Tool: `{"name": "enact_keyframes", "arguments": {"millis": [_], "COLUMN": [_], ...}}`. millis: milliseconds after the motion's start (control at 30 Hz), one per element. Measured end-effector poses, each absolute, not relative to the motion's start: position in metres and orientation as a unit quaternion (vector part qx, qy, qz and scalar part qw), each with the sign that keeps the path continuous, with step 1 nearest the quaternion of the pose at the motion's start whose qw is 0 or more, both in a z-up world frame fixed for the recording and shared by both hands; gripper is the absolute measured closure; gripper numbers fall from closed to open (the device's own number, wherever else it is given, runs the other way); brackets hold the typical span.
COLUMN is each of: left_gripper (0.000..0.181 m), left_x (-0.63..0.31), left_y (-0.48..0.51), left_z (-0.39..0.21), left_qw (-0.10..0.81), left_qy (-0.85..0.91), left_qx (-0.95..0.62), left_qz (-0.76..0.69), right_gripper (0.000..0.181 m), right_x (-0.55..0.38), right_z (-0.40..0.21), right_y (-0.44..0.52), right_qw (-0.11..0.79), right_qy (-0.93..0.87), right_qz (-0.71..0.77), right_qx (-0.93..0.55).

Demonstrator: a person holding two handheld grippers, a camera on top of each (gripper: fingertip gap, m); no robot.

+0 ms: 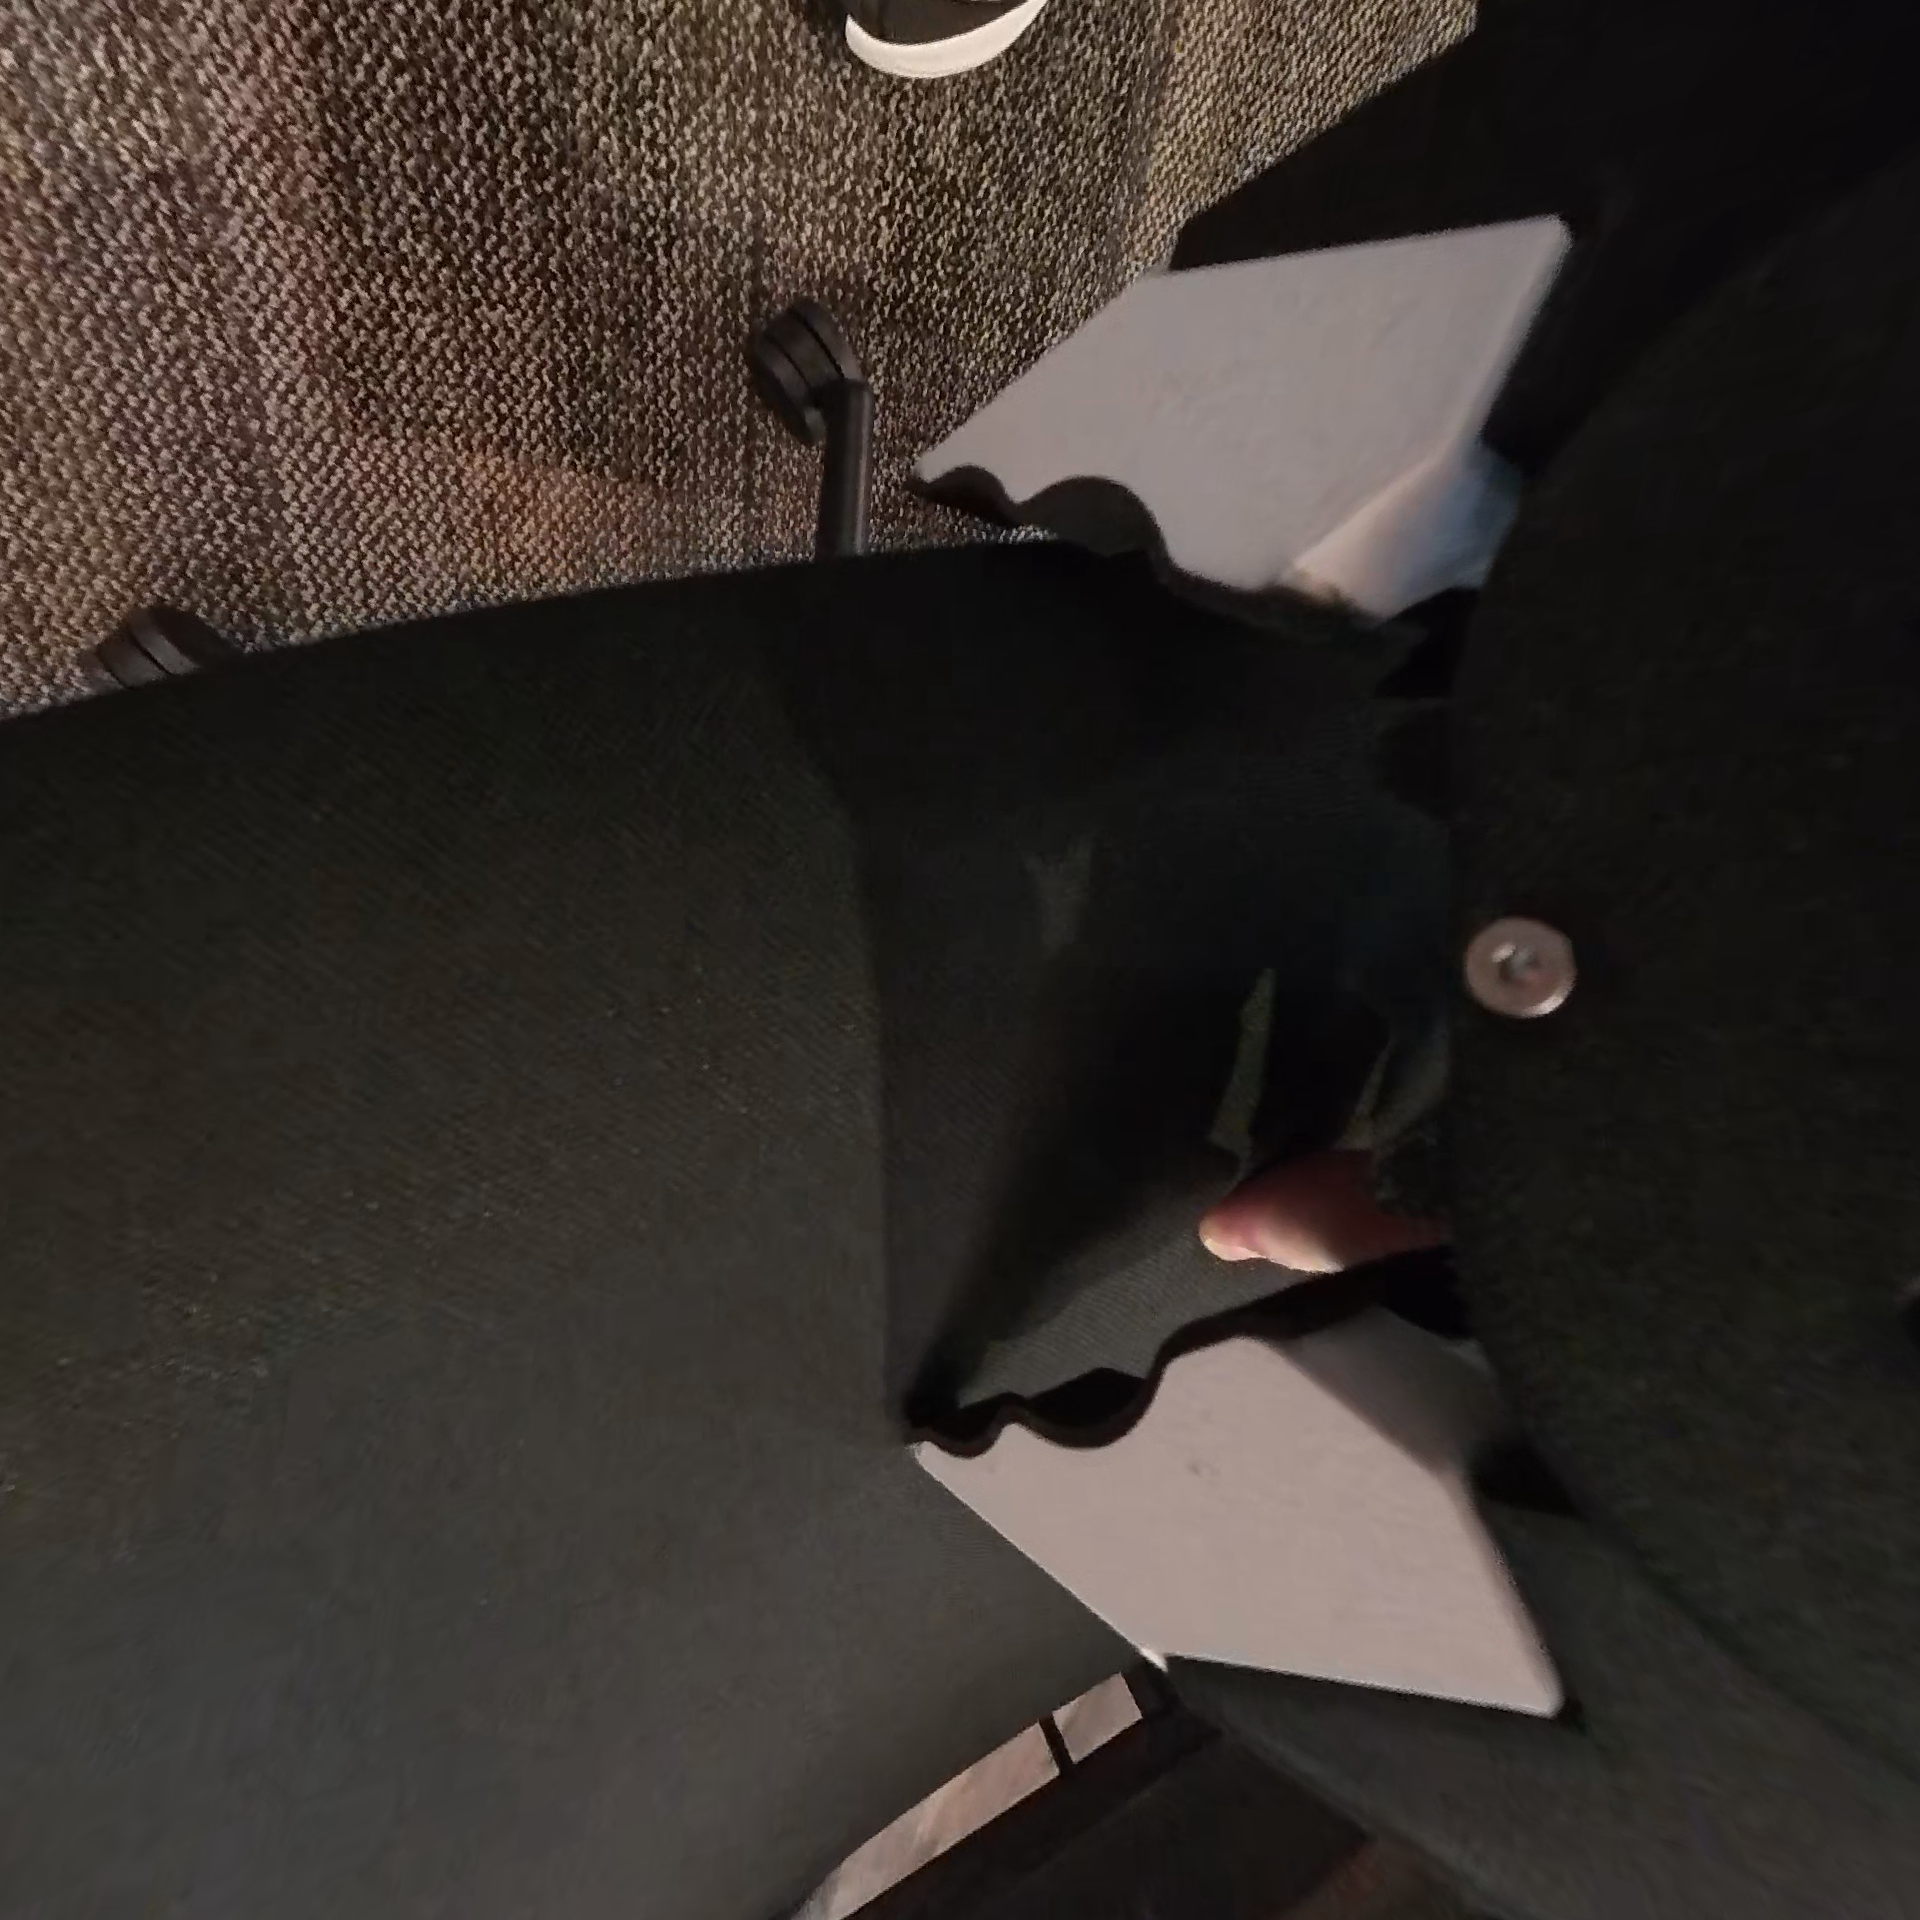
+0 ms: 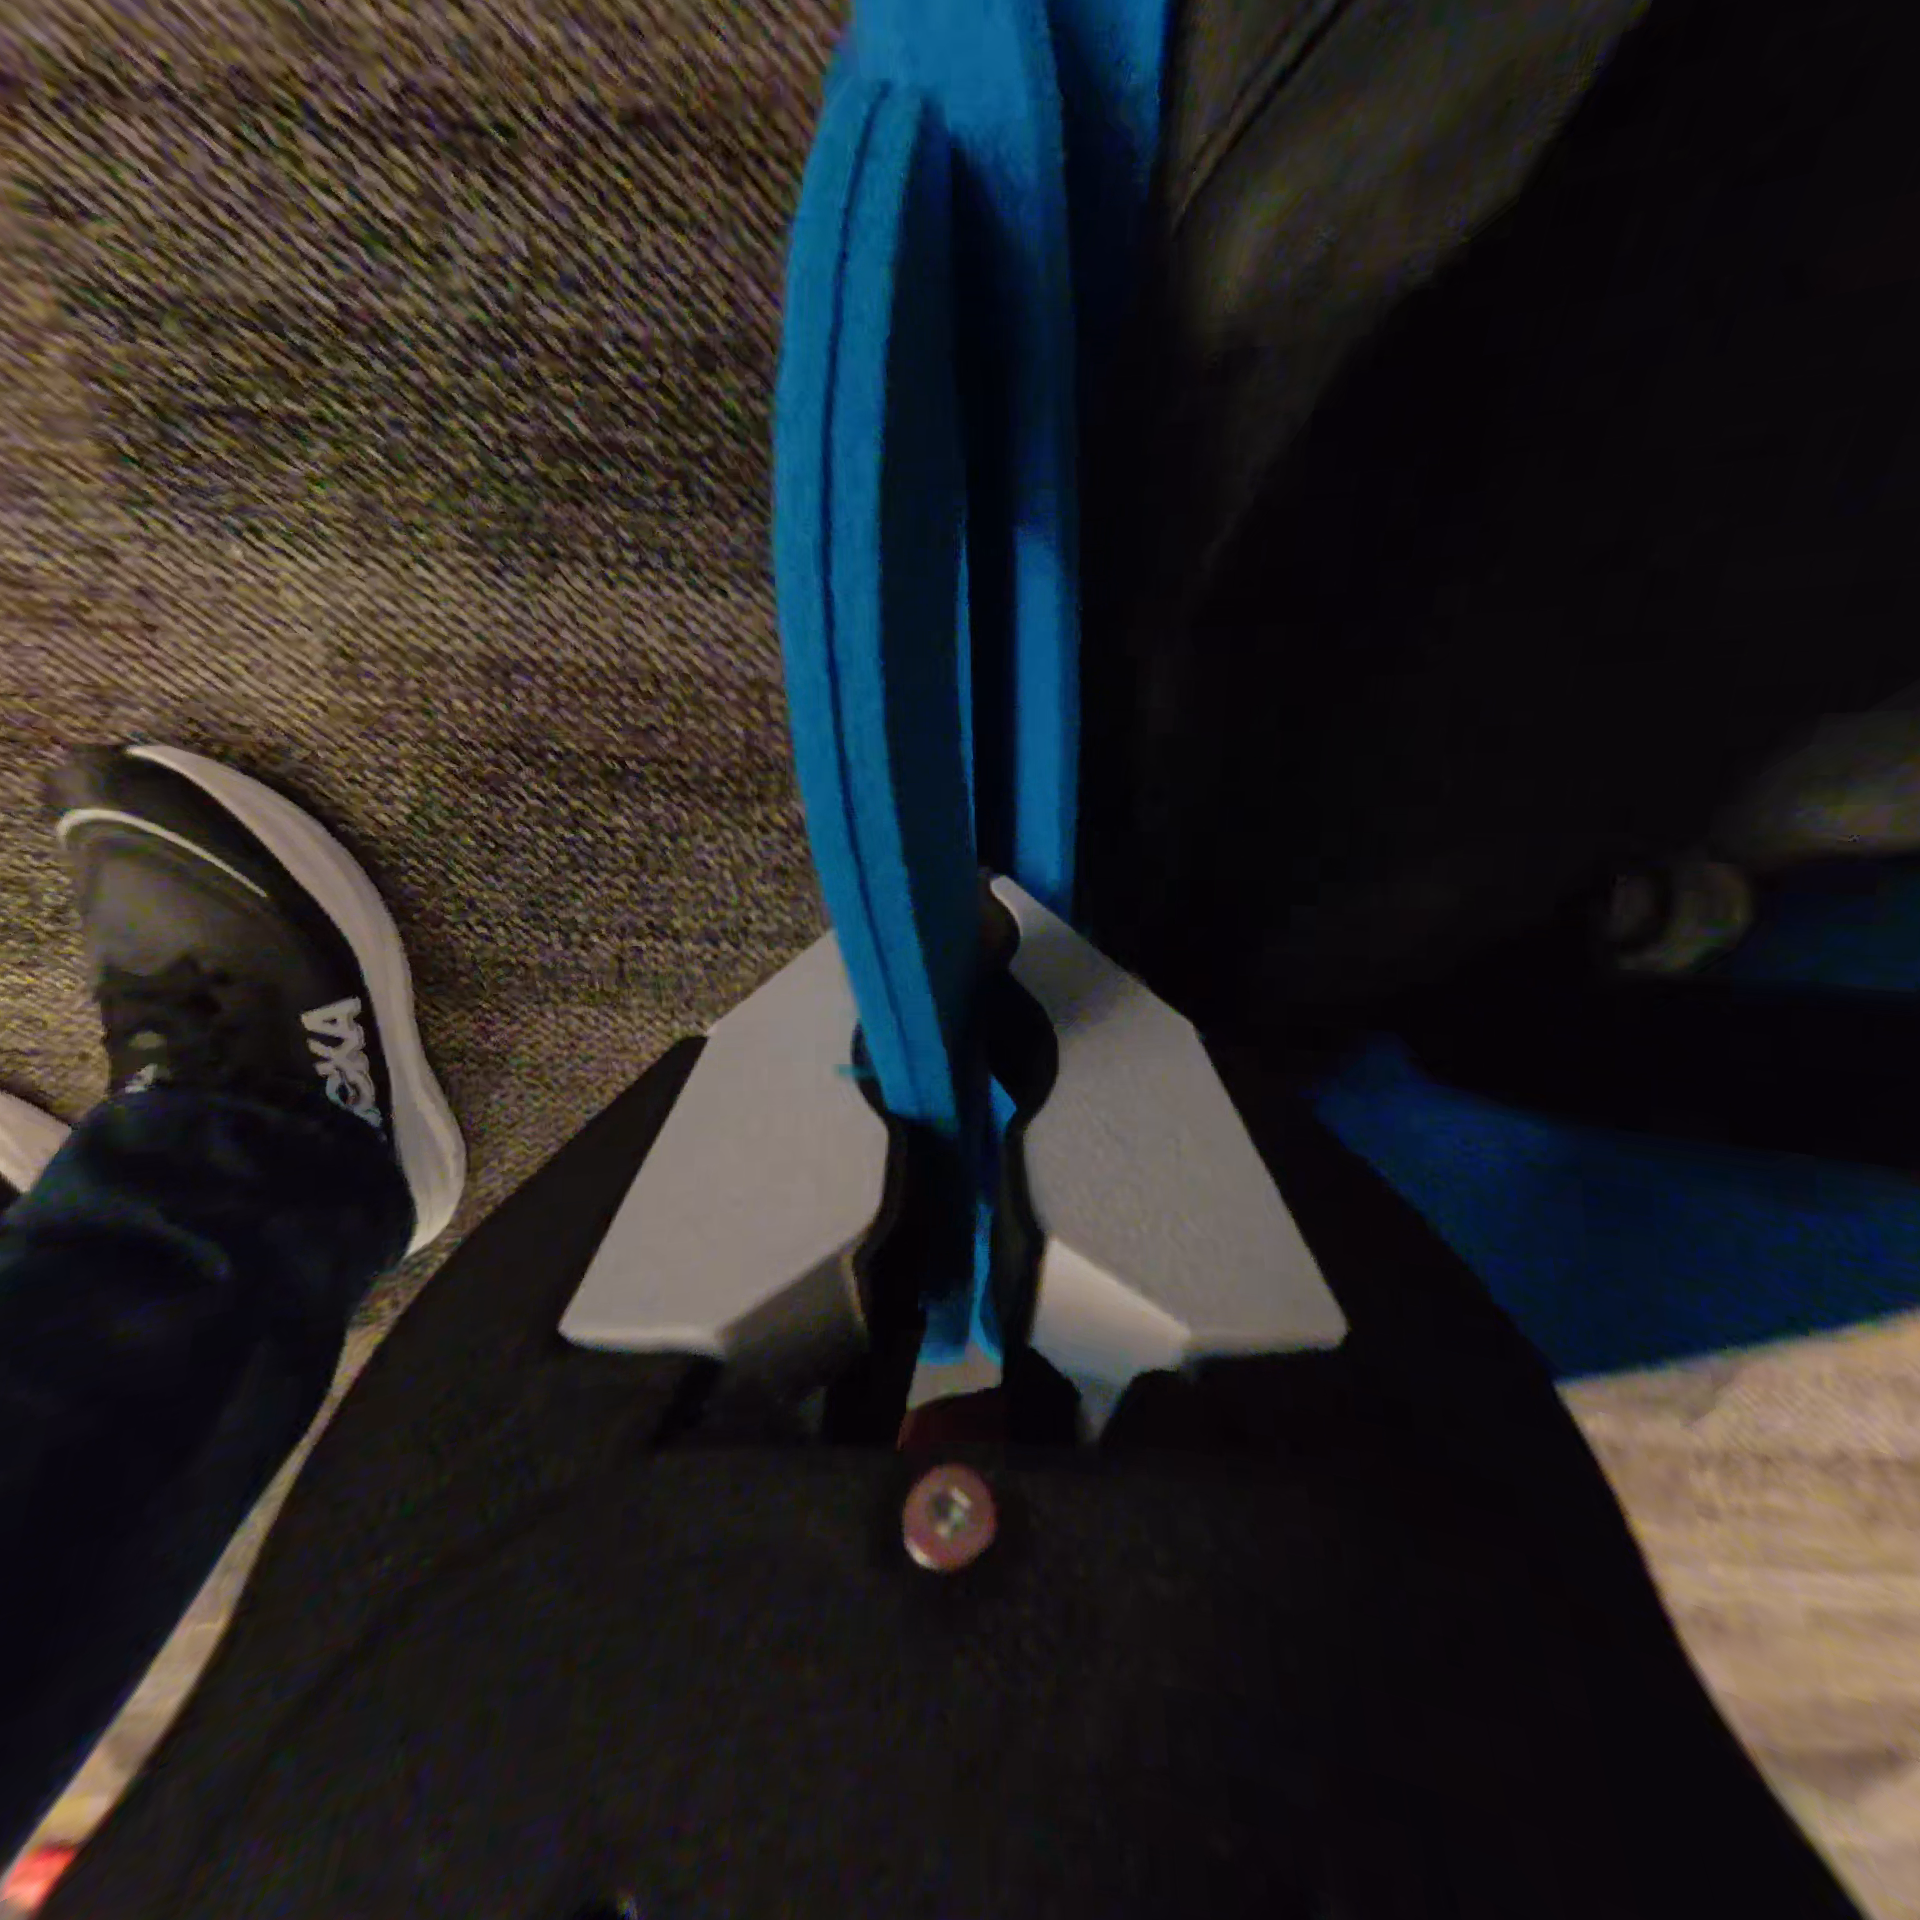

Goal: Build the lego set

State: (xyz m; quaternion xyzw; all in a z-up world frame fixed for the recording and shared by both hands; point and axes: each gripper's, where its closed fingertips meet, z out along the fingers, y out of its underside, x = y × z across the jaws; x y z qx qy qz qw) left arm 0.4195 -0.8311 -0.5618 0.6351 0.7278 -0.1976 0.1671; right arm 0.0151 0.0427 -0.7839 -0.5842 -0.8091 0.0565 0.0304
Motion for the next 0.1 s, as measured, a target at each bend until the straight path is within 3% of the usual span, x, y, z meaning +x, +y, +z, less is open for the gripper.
{"name": "enact_keyframes", "arguments": {"millis": [33,100], "left_gripper": [0.023,0.023], "left_x": [0.42,0.42], "left_y": [-0.831,-0.832], "left_z": [-0.562,-0.563], "left_qw": [0.169,0.172], "left_qy": [0.728,0.728], "left_qx": [0.635,0.635], "left_qz": [-0.196,-0.193], "right_gripper": [0.177,0.178], "right_x": [0.026,0.052], "right_z": [-0.781,-0.775], "right_y": [0.051,0.071], "right_qw": [0.033,0.037], "right_qy": [-0.804,-0.789], "right_qz": [0.046,0.025], "right_qx": [-0.593,-0.613]}}
